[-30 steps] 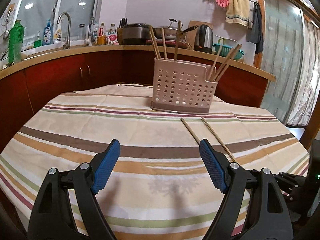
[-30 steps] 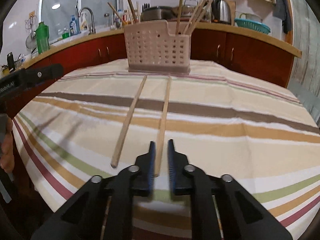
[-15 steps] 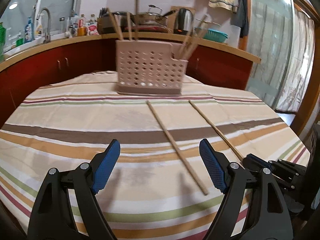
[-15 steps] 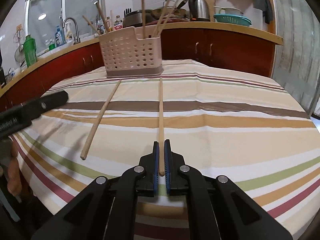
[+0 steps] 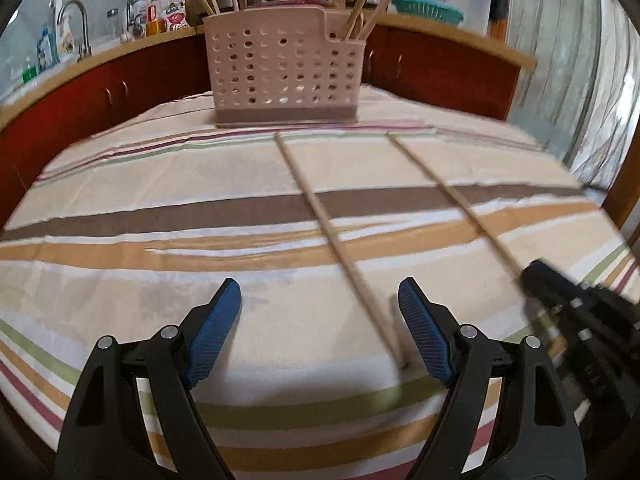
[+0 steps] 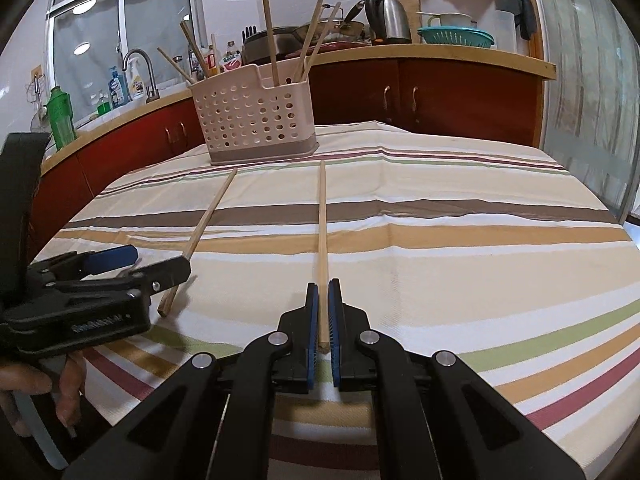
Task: Organize utensils
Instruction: 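Lower the right tool and close on a wooden chopstick, then close the left tool on the other chopstick while the right tool holds its own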
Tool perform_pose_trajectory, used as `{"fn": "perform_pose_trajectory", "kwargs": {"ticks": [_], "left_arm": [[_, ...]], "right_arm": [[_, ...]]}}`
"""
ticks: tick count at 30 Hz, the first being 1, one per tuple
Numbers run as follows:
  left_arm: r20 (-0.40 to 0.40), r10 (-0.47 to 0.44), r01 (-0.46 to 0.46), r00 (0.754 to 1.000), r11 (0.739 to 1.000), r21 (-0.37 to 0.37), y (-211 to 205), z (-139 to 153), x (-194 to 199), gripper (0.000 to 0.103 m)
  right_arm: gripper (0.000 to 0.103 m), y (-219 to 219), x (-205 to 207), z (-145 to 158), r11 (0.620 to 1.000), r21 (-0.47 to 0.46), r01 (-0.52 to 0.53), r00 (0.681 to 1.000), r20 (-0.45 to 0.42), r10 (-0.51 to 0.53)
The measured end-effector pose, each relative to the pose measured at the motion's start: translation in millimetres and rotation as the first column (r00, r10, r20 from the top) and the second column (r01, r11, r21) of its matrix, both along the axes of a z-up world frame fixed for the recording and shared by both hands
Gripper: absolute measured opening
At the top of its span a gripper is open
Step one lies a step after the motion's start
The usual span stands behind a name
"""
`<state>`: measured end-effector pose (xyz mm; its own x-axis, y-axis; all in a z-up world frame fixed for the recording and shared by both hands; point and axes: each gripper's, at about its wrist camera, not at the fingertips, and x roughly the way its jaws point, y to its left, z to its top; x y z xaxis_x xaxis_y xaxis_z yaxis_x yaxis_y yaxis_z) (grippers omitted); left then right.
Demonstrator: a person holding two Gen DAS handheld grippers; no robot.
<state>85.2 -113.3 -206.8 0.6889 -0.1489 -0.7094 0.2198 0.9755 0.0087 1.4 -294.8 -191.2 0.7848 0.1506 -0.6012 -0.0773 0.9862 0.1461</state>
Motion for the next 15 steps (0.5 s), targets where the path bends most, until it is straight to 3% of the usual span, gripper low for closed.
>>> {"fn": "perform_pose_trajectory", "kwargs": {"ticks": [4,9,11,15], "left_arm": [[0.014,0.009,-0.009,1.0,1.0,0.018,15.1,0.2,-5.6,0.078],[0.011,0.12,-0.121,0.993,0.993,0.019,63.6,2.2,-3.2,0.077],[0.014,0.146,-0.146,0.989,0.989,-0.016,84.8,3.6,-1.9,0.071],[0.018,0.061,-0.06,0.998,0.998,-0.034,90.2,3.7,-1.0,0.07]], "right_arm": [[0.006,3.6,0.2,2.2,1.0,-0.005,-0.006,1.0,0.006,0.006],[0.006,9.0,2.2,3.4,1.0,-0.011,-0.019,1.0,0.008,0.019],[0.006,11.8,2.6,3.9,1.0,-0.015,-0.024,1.0,0.009,0.024],[0.006,14.3,4.1,2.7,1.0,-0.016,-0.026,1.0,0.003,0.026]]}}
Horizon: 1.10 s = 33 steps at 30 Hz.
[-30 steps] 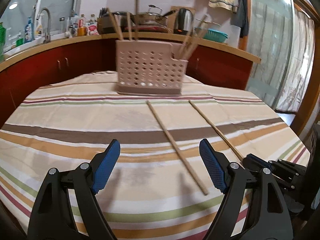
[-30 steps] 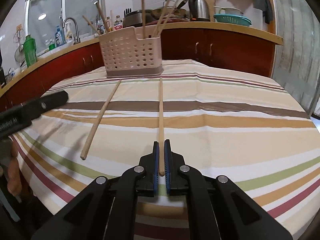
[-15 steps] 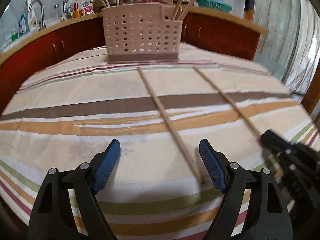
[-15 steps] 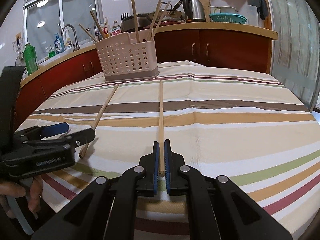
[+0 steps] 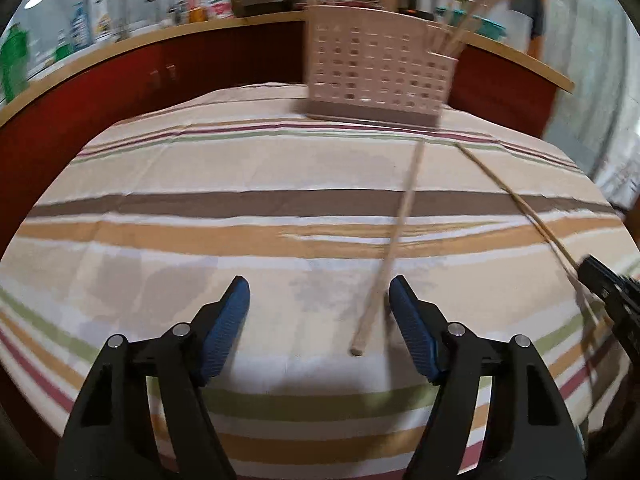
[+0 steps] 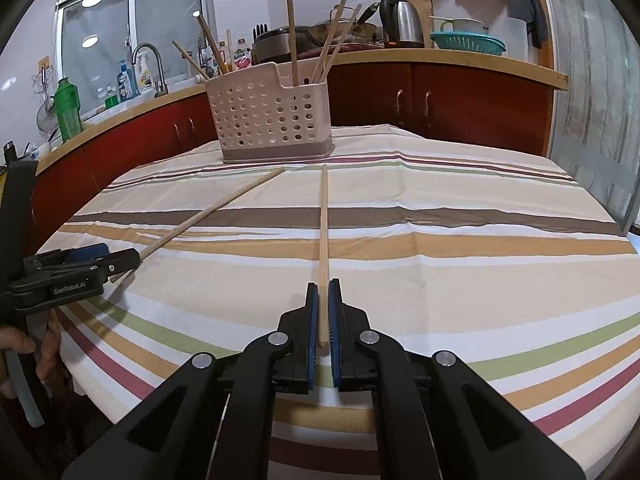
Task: Organize utensils
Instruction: 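Close the left tool on the other chopstick while the right tool holds its own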
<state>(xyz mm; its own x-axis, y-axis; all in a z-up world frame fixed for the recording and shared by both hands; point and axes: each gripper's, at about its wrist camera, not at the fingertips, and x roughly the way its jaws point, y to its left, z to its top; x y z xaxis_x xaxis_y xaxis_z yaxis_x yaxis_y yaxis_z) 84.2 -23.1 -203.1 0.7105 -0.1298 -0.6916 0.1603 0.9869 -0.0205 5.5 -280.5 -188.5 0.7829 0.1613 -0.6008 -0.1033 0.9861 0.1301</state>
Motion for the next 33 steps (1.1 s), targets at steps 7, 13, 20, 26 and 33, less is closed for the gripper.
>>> {"fn": "perform_pose_trajectory", "kwargs": {"ticks": [7,13,20,26,33], "left_arm": [[0.035,-0.159,0.159,0.987,0.987,0.021,-17.2,-2.3,-5.4,0.035],[0.04,-0.188,0.188,0.981,0.982,-0.006,-13.5,-3.0,-2.3,0.009],[0.084,-0.194,0.195,0.977,0.981,-0.009,-7.3,4.9,-11.1,0.006],[0.163,-0.171,0.176,0.972,0.984,-0.015,-0.3,27.7,-18.1,0.006],[0.257,-0.143,0.156,0.956,0.987,-0.029,6.5,56.2,-25.7,0.006]], "right_arm": [[0.006,-0.5,-1.9,1.3,1.0,-0.002,0.007,1.0,0.002,-0.007],[0.006,2.6,-1.4,-2.0,1.0,-0.007,-0.001,1.0,-0.008,0.001],[0.006,3.2,-3.5,5.2,1.0,-0.01,-0.001,1.0,0.009,0.001],[0.006,3.6,-7.8,20.5,1.0,-0.006,0.007,0.998,0.059,-0.006],[0.006,1.9,-10.8,41.7,1.0,0.001,0.013,0.993,0.115,-0.013]]}}
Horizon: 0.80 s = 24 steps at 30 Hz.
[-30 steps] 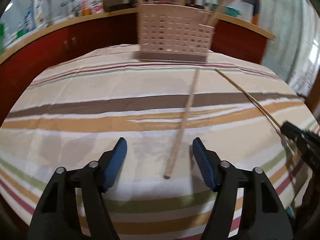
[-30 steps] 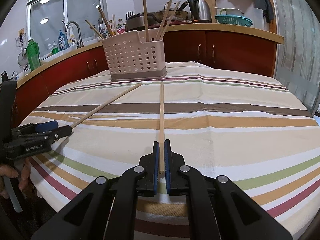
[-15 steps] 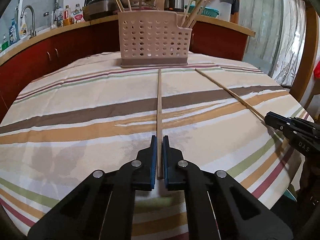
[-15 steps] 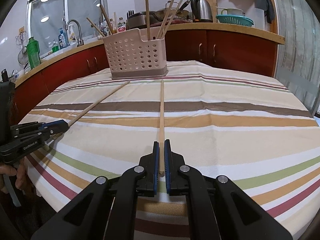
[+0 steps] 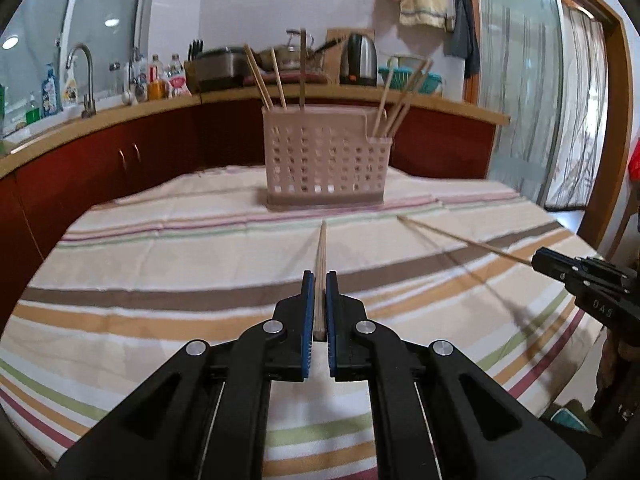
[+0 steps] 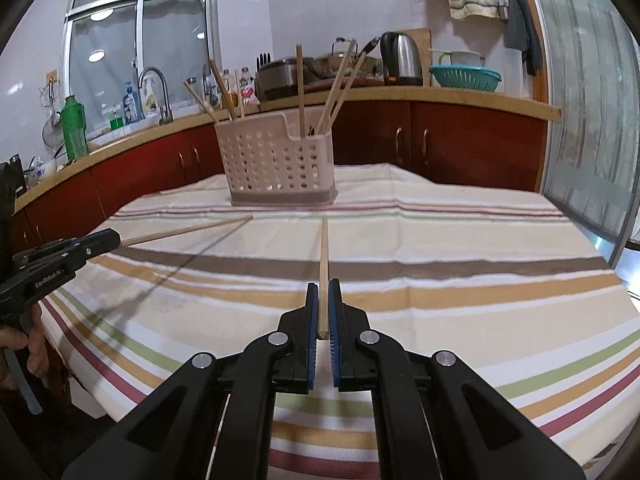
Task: Organize utensils
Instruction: 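Close the left tool on the other chopstick while the right tool holds its own, then lift both chopsticks upright and carry them over the pink holder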
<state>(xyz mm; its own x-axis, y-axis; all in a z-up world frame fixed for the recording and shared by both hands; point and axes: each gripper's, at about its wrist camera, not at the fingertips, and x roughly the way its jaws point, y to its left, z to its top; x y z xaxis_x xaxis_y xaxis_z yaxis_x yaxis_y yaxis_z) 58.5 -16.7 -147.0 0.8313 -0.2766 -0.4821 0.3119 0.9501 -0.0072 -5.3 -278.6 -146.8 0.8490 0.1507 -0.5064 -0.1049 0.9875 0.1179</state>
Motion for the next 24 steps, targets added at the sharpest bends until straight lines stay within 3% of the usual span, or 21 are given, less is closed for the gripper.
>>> {"fn": "perform_pose_trajectory", "kwargs": {"ticks": [13,24], "left_arm": [[0.137,0.022,-0.015,0.99,0.998,-0.057,11.7,49.4,-15.0,0.006],[0.206,0.04,-0.024,0.978,0.996,-0.082,19.3,75.4,-22.2,0.006]], "right_arm": [[0.006,-1.7,-6.8,35.1,1.0,-0.001,0.001,0.996,0.09,-0.001],[0.006,1.1,-10.8,65.9,1.0,-0.006,-0.006,0.985,0.171,0.007]]}}
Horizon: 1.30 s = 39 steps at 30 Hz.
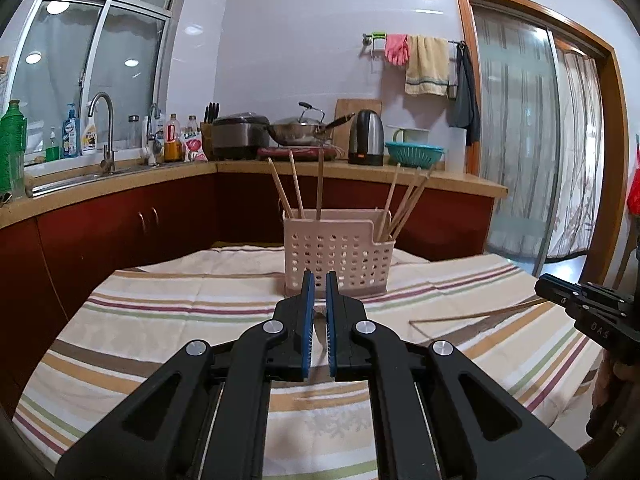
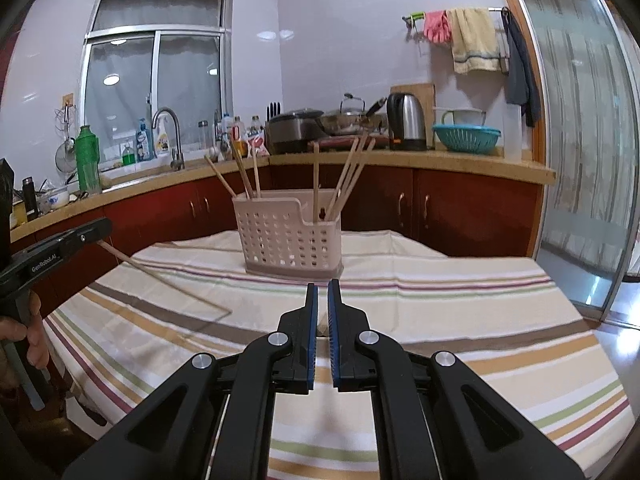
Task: Organize utensils
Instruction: 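Lift both chopsticks upright and carry them over the pink holder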
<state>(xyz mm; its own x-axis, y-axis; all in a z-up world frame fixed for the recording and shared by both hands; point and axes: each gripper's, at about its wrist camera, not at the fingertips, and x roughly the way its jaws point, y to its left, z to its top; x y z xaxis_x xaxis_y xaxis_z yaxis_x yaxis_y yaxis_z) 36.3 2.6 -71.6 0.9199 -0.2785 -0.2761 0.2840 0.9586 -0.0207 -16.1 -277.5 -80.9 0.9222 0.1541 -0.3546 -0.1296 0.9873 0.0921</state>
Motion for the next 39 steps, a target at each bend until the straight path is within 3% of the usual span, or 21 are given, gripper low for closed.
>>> {"fn": "perform_pose_trajectory", "kwargs": {"ticks": [18,29,39], "left_arm": [[0.06,0.01,-0.01,0.998,1.0,0.006,2.7,21.5,29.7,0.006],[0.086,0.017,-0.017,0.996,1.0,0.004,-2.3,30.6,68.3,0.006],[0.062,0.021,-0.02,0.998,1.0,-0.016,2.6,21.6,96.7,0.007]], "right_arm": [[0.006,12.3,58.4,34.0,0.999,-0.029,-0.032,0.992,0.125,0.035],[0.006,23.6,99.6,25.9,0.998,-0.047,-0.037,0.994,0.098,0.041],[0.006,23.7,114.5,27.6,0.998,-0.046,-0.036,0.995,0.088,0.04]]}}
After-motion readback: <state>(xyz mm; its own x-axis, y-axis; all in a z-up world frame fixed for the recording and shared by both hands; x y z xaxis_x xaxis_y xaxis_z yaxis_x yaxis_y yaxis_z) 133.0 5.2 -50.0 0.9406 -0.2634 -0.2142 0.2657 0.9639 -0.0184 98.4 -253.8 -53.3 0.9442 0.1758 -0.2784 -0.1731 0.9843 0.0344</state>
